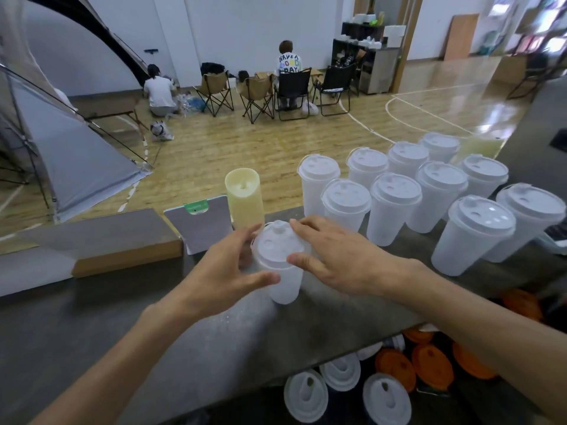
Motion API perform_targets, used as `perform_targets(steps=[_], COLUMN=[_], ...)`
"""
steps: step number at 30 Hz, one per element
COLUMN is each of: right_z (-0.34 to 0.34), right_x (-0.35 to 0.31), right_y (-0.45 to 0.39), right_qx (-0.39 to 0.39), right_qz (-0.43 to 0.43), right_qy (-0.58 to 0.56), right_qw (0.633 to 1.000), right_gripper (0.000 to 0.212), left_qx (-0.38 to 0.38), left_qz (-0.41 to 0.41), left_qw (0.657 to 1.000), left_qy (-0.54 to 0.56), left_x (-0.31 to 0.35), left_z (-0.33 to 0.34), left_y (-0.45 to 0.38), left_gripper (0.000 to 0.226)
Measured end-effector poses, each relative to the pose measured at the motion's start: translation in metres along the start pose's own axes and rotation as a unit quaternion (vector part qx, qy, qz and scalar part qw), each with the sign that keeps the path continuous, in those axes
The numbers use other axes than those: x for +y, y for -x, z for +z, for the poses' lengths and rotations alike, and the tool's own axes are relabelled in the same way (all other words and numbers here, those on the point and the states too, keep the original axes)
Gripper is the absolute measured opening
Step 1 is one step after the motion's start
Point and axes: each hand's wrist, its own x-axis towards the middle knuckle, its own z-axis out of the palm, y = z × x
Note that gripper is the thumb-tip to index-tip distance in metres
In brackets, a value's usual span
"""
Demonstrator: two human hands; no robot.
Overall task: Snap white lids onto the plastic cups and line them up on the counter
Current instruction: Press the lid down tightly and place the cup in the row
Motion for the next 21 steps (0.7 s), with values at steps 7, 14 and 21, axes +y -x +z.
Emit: perform_targets(steps=[7,14,21], right_z=[-0.023,-0.063,-0.073], right_x=[0.037,0.111,0.149], right_y=[0.043,0.097,0.112], right_qx=[0.038,0.015,-0.005], right_qz=[0.019,0.126,0.170], right_qy=[-0.003,0.047,0.057], right_qw=[0.999,0.991,0.984], right_gripper=[0.097,0.092,0.088], left_qx=[0.040,0.023,0.014], left_qz=[0.070,0.089,0.083], left_qw=[0.996,0.994,0.996], left_qy=[-0.038,-0.053,-0.040], left_x=[0.032,0.077,0.090], left_z=[0.045,0.131,0.173], left_y=[-0.029,-0.087,-0.120], left_gripper=[0.081,0.081,0.080])
